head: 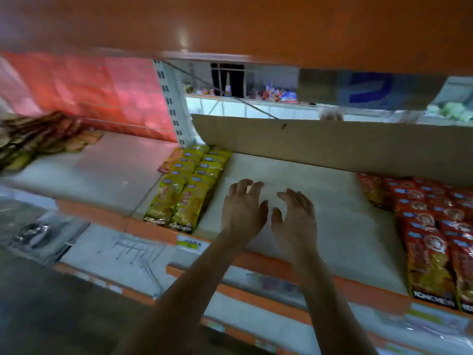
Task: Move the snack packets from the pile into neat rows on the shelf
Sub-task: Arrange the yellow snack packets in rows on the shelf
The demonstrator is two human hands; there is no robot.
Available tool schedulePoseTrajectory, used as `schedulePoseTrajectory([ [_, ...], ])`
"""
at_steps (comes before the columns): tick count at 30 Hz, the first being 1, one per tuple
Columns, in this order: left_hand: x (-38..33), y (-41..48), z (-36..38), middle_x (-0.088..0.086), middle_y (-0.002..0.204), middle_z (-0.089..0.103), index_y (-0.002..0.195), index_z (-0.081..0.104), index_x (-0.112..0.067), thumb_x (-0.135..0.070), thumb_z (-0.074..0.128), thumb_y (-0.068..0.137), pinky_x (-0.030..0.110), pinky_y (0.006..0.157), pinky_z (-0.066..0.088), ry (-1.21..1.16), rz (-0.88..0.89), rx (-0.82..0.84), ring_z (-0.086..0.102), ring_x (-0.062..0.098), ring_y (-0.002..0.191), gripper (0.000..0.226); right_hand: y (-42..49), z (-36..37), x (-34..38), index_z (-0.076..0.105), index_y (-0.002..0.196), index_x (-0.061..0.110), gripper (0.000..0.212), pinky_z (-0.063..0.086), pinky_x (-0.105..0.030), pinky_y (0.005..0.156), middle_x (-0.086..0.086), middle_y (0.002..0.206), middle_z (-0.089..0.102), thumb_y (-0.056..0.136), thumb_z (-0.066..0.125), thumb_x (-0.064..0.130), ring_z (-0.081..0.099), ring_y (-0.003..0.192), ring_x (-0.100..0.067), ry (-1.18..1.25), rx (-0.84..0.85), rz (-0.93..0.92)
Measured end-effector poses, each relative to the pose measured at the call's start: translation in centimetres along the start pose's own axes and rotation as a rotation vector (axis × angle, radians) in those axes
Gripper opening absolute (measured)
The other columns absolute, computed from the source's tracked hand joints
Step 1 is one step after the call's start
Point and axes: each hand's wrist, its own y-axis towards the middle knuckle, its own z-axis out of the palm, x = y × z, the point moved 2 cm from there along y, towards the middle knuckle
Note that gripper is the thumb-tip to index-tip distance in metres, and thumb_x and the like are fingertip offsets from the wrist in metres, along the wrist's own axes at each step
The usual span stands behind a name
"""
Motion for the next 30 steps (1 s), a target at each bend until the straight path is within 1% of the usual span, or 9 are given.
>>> schedulePoseTrajectory([
  [2, 4.1, -1.3, -3.0, 0.016, 0.114, 0.061, 0.119, 0.062, -0.011, -0.03, 0.056, 0.08, 0.045, 0.083, 0.051, 0.024, -0.043, -0.042, 0.056, 0.039, 0.103, 0.044, -0.9, 2.8, 3.9, 0.061, 0.125, 0.007, 0.04, 0.03, -0.038, 0.111, -0.014, 0.137, 0.053, 0.085, 0.061, 0.008, 0.039, 0.133, -0.033, 0.034, 0.009, -0.06],
  [4, 8.0, -2.5, -5.8, 0.016, 0.111, 0.062, 0.114, 0.063, -0.011, -0.028, 0.056, 0.077, 0.045, 0.083, 0.048, 0.067, -0.081, -0.08, 0.057, 0.04, 0.1, 0.041, -1.8, 5.7, 7.7, 0.066, 0.114, 0.002, 0.037, 0.037, -0.041, 0.105, -0.021, 0.125, 0.06, 0.077, 0.064, 0.003, 0.049, 0.121, -0.04, 0.066, 0.001, -0.136],
  [6, 12.1, -3.8, -8.1, 0.015, 0.108, 0.063, 0.109, 0.064, -0.013, -0.03, 0.053, 0.075, 0.044, 0.081, 0.05, 0.072, -0.128, -0.119, 0.058, 0.04, 0.097, 0.04, -2.6, 8.7, 11.2, 0.068, 0.104, 0.001, 0.034, 0.041, -0.039, 0.097, -0.022, 0.11, 0.066, 0.072, 0.06, 0.007, 0.058, 0.107, -0.042, 0.075, -0.004, -0.207],
  [7, 14.1, -4.5, -9.1, 0.014, 0.109, 0.063, 0.109, 0.065, -0.013, -0.032, 0.051, 0.074, 0.044, 0.083, 0.05, 0.066, -0.156, -0.123, 0.057, 0.04, 0.098, 0.041, -3.1, 10.1, 13.0, 0.068, 0.103, 0.001, 0.035, 0.041, -0.039, 0.095, -0.021, 0.107, 0.066, 0.071, 0.056, 0.011, 0.059, 0.103, -0.041, 0.086, 0.007, -0.241],
  [9, 17.9, -5.9, -11.1, 0.013, 0.114, 0.062, 0.114, 0.064, -0.014, -0.036, 0.046, 0.076, 0.044, 0.091, 0.047, 0.07, -0.201, -0.125, 0.055, 0.039, 0.105, 0.047, -3.9, 12.9, 16.5, 0.067, 0.106, 0.004, 0.037, 0.043, -0.041, 0.095, -0.016, 0.109, 0.065, 0.074, 0.051, 0.018, 0.058, 0.106, -0.038, 0.109, 0.05, -0.284],
  [13, 24.0, -7.9, -15.1, 0.014, 0.129, 0.054, 0.128, 0.057, -0.013, -0.027, 0.059, 0.087, 0.044, 0.098, 0.042, 0.057, -0.303, -0.168, 0.045, 0.037, 0.119, 0.043, -5.1, 17.5, 22.3, 0.065, 0.106, 0.007, 0.033, 0.045, -0.041, 0.09, -0.013, 0.105, 0.064, 0.076, 0.055, 0.016, 0.056, 0.104, -0.035, 0.116, 0.122, -0.334],
  [16, 28.1, -8.8, -17.1, 0.014, 0.127, 0.057, 0.127, 0.059, -0.013, -0.027, 0.063, 0.086, 0.045, 0.097, 0.043, 0.071, -0.363, -0.212, 0.049, 0.038, 0.117, 0.043, -5.3, 20.6, 25.7, 0.065, 0.113, 0.006, 0.033, 0.045, -0.043, 0.095, -0.013, 0.111, 0.064, 0.08, 0.063, 0.008, 0.055, 0.11, -0.034, 0.094, 0.175, -0.393],
  [21, 34.5, -8.7, -18.9, 0.01, 0.132, 0.054, 0.131, 0.054, -0.018, -0.033, 0.057, 0.09, 0.043, 0.096, 0.041, 0.107, -0.468, -0.204, 0.045, 0.033, 0.122, 0.043, -4.4, 25.2, 30.7, 0.058, 0.127, 0.008, 0.04, 0.039, -0.041, 0.106, -0.01, 0.133, 0.055, 0.088, 0.065, 0.016, 0.043, 0.128, -0.027, 0.117, 0.269, -0.342],
  [30, 47.1, -3.1, -22.7, 0.013, 0.142, 0.046, 0.139, 0.046, -0.018, -0.04, 0.056, 0.092, 0.045, 0.102, 0.036, 0.234, -0.559, -0.187, 0.038, 0.034, 0.131, 0.054, 2.6, 34.6, 41.0, 0.051, 0.133, 0.009, 0.044, 0.027, -0.034, 0.112, -0.008, 0.14, 0.049, 0.089, 0.059, 0.014, 0.036, 0.134, -0.025, 0.166, 0.316, -0.385],
])
